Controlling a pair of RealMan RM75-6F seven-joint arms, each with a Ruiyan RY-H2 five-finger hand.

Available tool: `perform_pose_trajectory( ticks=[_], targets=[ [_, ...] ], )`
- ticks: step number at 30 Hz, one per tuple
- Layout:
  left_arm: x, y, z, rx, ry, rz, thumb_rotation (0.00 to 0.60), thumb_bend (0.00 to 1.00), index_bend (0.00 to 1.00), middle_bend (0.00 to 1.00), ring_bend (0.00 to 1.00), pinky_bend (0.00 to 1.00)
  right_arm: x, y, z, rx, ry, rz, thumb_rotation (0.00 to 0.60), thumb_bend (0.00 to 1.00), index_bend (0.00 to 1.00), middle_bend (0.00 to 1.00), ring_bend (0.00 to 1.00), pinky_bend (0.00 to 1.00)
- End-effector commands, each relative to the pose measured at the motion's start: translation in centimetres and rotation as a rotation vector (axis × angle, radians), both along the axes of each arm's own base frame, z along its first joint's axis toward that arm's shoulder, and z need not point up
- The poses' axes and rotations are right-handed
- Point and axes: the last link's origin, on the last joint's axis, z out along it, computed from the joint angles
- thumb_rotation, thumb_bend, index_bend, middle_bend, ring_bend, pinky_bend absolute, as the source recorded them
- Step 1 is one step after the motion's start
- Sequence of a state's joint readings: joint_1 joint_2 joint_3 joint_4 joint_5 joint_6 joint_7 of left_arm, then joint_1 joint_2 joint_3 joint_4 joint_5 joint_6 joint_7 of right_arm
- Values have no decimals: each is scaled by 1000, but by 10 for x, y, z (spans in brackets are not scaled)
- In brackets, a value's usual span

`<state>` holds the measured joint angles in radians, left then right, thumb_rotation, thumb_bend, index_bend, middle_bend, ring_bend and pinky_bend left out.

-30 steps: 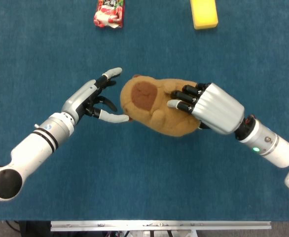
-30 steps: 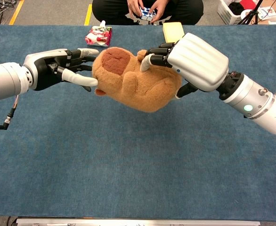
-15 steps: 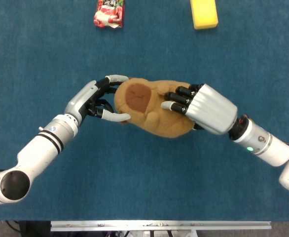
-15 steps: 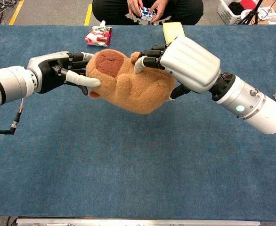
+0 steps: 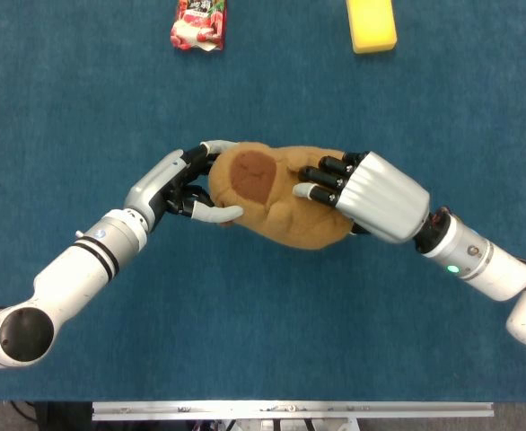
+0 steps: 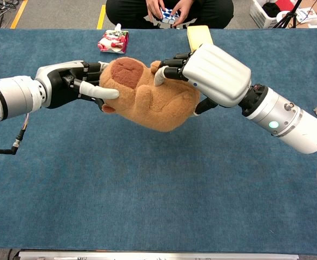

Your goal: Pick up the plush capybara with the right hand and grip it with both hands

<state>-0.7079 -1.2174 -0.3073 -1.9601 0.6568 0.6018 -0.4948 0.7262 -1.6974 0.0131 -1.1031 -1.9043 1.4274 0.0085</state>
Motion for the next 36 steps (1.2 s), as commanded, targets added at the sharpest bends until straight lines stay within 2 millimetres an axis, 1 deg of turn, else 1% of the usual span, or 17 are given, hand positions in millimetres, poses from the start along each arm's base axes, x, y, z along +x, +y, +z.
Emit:
perform_pose_trajectory(
  ticks=[1,11,17,20,22,25,28,31,36],
  targets=[
    [1,0,0,-4,-7,-1,600,0,181,162,209,546,0,0,-1,1,1,0,600,0,789,704,705,808],
    [9,0,-3,-26,-43,-9,600,0,177,147,209,545,3,-3,-3,-1,-2,6,600,0,789,704,705,808],
    [12,-1,-5,-32,-52,-11,600,0,177,151,223,546,5,-5,-4,-7,-12,13,600,0,789,704,705,808],
    [11,-1,-7,-31,-57,1,600,0,189,170,239,551,6,-6,-5,-11,-18,16,600,0,789,704,705,808],
    [11,-1,-8,-26,-62,23,600,0,219,213,266,576,7,-6,-5,-11,-20,17,600,0,789,704,705,808],
    [8,0,-9,-6,-59,63,600,0,302,302,336,655,8,-6,-6,-12,-20,18,600,0,789,704,705,807],
    [8,1,-11,22,-66,117,600,0,412,430,432,747,8,-6,-6,-14,-21,18,600,0,789,704,705,808],
    [8,2,-12,38,-57,146,600,0,471,524,499,810,8,-7,-7,-14,-20,17,600,0,789,704,705,808],
    [10,1,-13,47,-44,170,600,0,529,603,562,877,10,-7,-8,-16,-18,20,600,0,789,704,704,808]
  ],
)
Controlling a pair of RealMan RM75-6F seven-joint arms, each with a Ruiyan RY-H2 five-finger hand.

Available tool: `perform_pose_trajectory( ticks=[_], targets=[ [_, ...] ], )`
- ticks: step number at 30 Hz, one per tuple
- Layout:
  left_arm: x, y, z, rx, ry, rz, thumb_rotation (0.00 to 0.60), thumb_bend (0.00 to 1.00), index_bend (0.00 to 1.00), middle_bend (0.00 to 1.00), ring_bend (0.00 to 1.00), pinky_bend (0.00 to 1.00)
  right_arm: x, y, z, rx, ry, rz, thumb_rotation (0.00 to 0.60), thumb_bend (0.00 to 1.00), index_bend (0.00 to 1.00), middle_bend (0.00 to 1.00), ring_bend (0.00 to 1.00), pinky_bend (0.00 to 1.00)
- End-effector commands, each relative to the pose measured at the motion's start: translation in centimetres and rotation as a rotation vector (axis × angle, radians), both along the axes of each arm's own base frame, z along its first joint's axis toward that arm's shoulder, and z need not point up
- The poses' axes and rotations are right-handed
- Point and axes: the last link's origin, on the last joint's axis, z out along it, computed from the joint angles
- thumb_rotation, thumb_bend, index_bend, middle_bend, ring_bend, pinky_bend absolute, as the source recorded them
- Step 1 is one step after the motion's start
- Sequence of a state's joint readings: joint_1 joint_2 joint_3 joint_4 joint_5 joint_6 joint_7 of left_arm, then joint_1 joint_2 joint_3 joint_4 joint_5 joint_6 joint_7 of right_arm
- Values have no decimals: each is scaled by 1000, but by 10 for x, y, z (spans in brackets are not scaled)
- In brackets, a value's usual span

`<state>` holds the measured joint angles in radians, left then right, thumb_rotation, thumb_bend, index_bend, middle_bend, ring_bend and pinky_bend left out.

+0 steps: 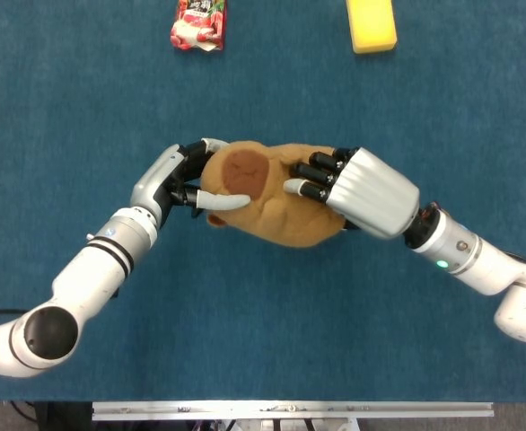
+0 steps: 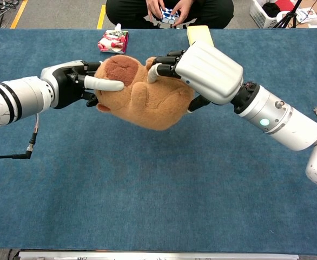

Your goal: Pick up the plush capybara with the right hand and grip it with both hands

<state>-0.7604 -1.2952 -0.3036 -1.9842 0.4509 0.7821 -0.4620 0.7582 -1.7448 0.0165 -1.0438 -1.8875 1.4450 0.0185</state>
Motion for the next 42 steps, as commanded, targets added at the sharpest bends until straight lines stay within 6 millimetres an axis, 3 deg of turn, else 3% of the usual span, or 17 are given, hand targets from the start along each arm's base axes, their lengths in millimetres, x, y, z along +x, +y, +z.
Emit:
perform_pose_trajectory(
  ticks=[1,9,13,19,24,26,31,34,42],
  targets=[
    [3,-1,-2,-1,3,7,600,2,537,611,569,887,1,0,-1,-2,0,2,600,0,789,704,704,808],
    [1,1,1,40,3,51,600,68,595,679,629,977,1,0,-1,-22,3,11,600,0,787,671,666,808],
    [-1,2,2,66,16,77,600,116,644,727,668,1000,0,1,-1,-21,3,16,600,0,714,601,615,808],
    [-3,4,4,102,29,109,600,164,672,760,694,1000,-2,3,0,-3,5,23,600,0,373,373,440,757],
    [-6,5,5,110,37,127,600,192,677,766,697,1000,-4,6,2,19,11,21,600,0,50,126,232,589],
    [-6,5,4,110,39,130,600,196,678,767,698,1000,-5,7,2,31,19,15,600,0,2,49,154,505],
    [-8,5,4,110,42,136,600,199,681,772,703,1000,-5,9,4,64,23,0,600,0,0,0,9,365],
    [-9,5,5,112,43,141,600,199,683,773,704,1000,-5,11,8,68,13,0,600,0,0,0,0,316],
    [-19,3,8,124,54,166,600,200,687,777,709,1000,-11,23,28,68,-15,-10,600,0,0,0,0,305]
  ],
)
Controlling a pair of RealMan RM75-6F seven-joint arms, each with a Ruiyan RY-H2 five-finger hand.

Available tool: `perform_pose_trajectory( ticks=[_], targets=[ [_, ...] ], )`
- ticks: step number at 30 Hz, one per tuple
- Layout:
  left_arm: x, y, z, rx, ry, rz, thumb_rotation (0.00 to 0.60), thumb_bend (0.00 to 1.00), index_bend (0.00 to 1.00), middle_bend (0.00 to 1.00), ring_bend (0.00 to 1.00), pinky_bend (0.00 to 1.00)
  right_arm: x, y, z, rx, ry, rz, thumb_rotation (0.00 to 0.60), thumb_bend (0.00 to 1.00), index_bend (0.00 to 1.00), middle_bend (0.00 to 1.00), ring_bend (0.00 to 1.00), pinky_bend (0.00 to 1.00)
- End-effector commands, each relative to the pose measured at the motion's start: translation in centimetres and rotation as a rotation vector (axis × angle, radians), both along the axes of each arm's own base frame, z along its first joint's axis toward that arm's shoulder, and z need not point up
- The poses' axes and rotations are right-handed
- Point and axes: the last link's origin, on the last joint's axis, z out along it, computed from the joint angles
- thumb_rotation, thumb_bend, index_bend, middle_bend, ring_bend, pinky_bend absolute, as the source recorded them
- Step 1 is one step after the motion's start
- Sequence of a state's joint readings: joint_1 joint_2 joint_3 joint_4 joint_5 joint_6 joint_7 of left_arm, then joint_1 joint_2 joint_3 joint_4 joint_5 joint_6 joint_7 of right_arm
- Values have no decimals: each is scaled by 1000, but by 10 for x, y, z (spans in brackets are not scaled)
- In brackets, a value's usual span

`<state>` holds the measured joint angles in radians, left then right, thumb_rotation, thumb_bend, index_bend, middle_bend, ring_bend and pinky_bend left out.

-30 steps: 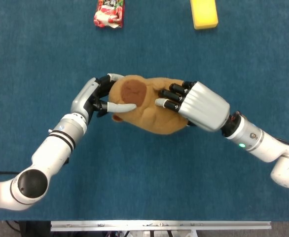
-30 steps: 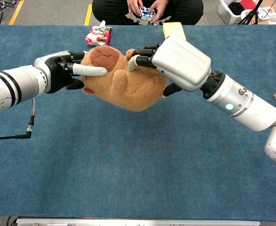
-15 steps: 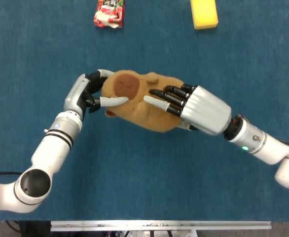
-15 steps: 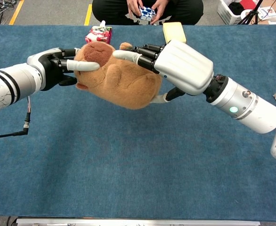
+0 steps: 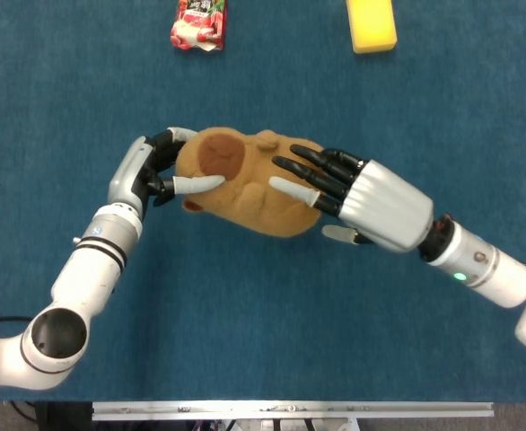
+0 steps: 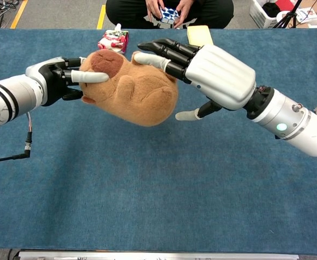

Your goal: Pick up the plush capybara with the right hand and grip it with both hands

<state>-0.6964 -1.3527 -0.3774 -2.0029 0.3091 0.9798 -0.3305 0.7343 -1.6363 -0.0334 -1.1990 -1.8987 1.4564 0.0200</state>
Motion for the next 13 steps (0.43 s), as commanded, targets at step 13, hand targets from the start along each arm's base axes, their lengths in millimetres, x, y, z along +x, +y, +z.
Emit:
perform_pose_trajectory(
  ticks=[13],
  targets=[
    [-10,1,1,-1,4,25,600,200,693,781,713,1000,-22,18,36,-46,-51,-84,600,0,169,208,176,416]
  ],
)
